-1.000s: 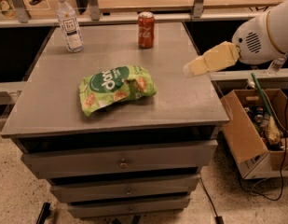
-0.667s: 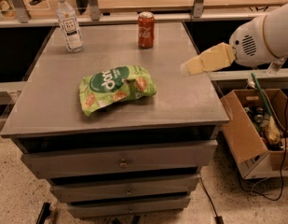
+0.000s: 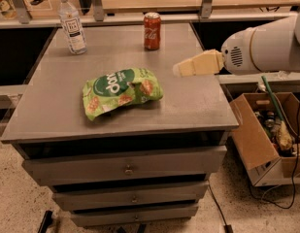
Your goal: Pick coke can
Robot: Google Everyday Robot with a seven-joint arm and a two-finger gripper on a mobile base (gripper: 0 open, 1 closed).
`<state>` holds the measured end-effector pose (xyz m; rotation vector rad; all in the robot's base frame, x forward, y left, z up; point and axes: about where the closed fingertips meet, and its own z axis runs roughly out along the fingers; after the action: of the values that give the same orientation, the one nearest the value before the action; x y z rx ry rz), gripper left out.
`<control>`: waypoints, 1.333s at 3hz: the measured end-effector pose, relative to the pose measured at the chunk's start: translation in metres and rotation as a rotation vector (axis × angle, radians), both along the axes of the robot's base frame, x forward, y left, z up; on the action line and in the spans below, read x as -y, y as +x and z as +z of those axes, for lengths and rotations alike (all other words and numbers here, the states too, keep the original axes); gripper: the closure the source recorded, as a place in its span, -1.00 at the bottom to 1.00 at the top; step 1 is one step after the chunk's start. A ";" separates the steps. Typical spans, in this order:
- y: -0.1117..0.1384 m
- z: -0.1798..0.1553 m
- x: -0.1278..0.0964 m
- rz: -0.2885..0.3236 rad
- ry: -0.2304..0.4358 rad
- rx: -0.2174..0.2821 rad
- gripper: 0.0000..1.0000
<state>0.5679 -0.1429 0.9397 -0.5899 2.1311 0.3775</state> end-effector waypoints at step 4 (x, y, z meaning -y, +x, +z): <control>0.133 -0.007 -0.050 -0.019 0.034 0.126 -1.00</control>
Offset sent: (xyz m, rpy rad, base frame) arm 0.0917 0.0174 -0.0182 0.0762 -0.0939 -0.0711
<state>0.7010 -0.0934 0.9330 -0.5593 2.0046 0.3561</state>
